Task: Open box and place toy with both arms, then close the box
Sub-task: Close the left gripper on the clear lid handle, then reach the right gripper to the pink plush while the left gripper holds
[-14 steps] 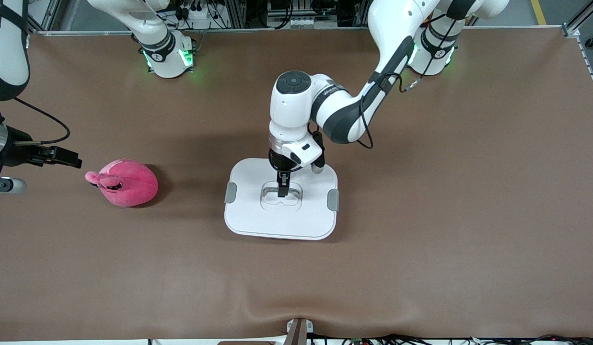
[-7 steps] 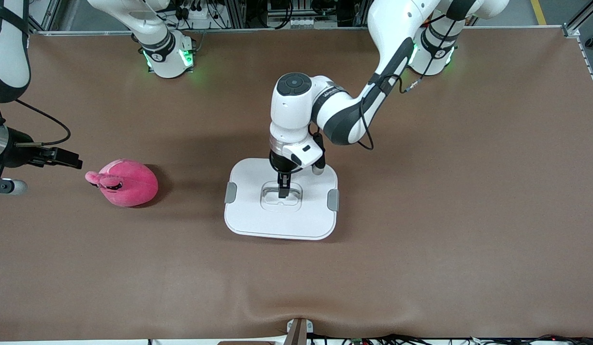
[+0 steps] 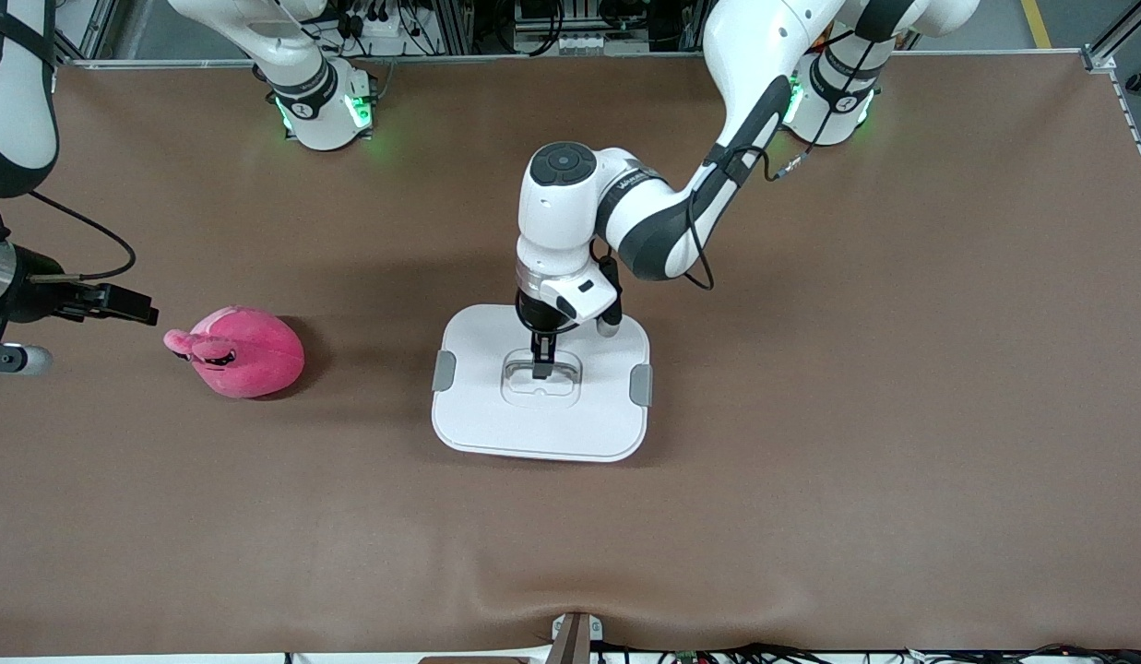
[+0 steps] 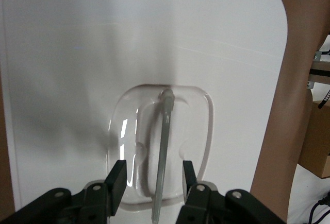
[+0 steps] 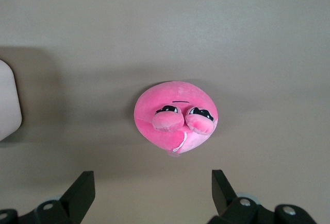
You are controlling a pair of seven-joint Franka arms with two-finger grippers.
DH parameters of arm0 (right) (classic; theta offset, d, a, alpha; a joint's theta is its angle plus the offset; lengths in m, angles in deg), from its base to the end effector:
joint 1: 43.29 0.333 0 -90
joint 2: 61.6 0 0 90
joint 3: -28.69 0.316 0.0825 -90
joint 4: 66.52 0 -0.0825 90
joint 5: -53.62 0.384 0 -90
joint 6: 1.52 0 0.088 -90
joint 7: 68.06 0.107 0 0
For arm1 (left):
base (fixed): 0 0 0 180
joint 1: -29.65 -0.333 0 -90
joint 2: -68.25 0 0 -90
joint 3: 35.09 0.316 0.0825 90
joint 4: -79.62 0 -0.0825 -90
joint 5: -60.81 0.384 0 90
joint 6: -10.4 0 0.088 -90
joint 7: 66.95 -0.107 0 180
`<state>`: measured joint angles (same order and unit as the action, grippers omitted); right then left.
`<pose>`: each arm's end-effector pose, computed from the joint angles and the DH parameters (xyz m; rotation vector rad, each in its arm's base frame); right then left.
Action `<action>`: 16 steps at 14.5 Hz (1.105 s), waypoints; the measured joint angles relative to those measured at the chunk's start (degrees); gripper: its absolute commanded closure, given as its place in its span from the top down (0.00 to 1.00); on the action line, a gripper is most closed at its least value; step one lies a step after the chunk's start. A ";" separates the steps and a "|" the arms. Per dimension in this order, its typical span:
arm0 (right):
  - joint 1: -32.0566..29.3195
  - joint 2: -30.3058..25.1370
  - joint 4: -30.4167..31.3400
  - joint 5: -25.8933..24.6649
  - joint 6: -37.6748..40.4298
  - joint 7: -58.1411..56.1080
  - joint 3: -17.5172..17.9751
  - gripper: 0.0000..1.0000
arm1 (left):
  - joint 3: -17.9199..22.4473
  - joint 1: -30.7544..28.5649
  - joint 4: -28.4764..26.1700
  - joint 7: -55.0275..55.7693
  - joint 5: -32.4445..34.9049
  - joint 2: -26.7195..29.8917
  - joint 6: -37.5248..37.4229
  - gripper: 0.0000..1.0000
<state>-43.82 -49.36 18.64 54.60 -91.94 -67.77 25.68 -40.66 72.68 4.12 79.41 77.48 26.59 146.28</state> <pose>0.6125 -0.0330 0.5399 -3.1247 0.1055 0.1899 0.5252 -0.5616 0.3413 1.9751 1.9656 0.1843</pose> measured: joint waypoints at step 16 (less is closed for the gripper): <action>0.05 0.00 -0.01 0.00 0.00 0.00 0.08 1.00 | 0.27 0.04 0.05 0.00 0.01 -0.07 0.10 0.08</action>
<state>-43.78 -49.35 18.63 54.60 -91.94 -67.77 25.76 -40.38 72.73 4.17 79.41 77.49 26.52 146.37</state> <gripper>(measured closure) 0.000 0.890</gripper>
